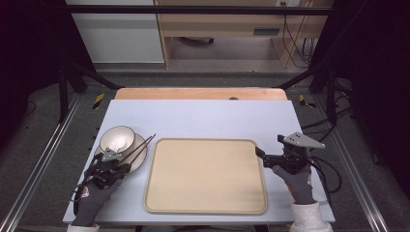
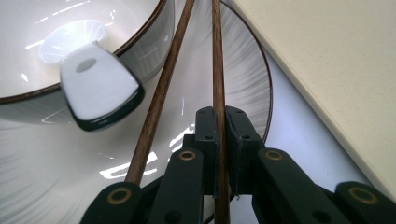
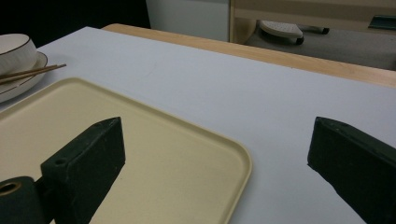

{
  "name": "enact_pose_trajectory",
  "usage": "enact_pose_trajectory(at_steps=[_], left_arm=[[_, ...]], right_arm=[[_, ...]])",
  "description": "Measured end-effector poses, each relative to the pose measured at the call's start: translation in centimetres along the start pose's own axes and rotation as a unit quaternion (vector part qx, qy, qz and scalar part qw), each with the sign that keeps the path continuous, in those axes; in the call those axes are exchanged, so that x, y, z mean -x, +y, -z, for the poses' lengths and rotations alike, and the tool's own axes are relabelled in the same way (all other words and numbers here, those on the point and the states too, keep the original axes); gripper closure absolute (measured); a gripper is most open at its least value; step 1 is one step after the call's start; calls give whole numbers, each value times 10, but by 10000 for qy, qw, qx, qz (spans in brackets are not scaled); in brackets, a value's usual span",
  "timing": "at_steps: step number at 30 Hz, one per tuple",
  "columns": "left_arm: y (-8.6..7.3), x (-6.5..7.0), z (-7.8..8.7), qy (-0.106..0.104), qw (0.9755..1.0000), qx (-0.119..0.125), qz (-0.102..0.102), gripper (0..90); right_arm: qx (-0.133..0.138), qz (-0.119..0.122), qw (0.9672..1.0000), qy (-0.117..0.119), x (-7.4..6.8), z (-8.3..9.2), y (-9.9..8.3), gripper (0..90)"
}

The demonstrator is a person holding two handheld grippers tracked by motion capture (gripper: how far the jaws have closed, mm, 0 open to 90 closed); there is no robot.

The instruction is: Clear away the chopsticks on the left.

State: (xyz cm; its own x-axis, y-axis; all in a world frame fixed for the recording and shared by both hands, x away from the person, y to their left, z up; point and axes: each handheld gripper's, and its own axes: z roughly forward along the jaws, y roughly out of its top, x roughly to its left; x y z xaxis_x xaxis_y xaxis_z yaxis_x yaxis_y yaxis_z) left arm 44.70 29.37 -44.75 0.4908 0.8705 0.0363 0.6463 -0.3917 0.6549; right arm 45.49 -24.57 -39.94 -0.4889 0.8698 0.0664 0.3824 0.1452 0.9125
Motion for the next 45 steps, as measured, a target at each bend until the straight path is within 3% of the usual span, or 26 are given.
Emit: enact_pose_trajectory(at_steps=[14,20,28,32,34,40,41,44,45], left_arm=[[9,21,12,-55,9984,528,200,840],[15,40,13,68,9961,788,379,840],[17,54,12,182,9940,941,529,841],[17,62,12,225,9920,1066,636,841],[17,70,12,272,9899,1165,762,841],[17,80,12,389,9873,1207,955,841],[17,82,13,437,9853,1274,1052,841],[17,84,14,496,9845,1278,1093,841],[16,86,13,501,9833,1301,1173,841]], right_arm=[[51,0,10000,-42,2,4,1,36],[96,-3,9999,-71,3,6,2,35],[127,-1,9999,-88,3,8,3,35],[123,8,9999,-89,3,8,3,35],[122,26,9999,-91,2,9,3,35],[121,4,9999,-99,1,9,3,35],[135,18,9999,-102,2,10,3,35],[158,12,9998,-93,2,11,3,36],[168,12,9998,-95,2,12,4,36]])
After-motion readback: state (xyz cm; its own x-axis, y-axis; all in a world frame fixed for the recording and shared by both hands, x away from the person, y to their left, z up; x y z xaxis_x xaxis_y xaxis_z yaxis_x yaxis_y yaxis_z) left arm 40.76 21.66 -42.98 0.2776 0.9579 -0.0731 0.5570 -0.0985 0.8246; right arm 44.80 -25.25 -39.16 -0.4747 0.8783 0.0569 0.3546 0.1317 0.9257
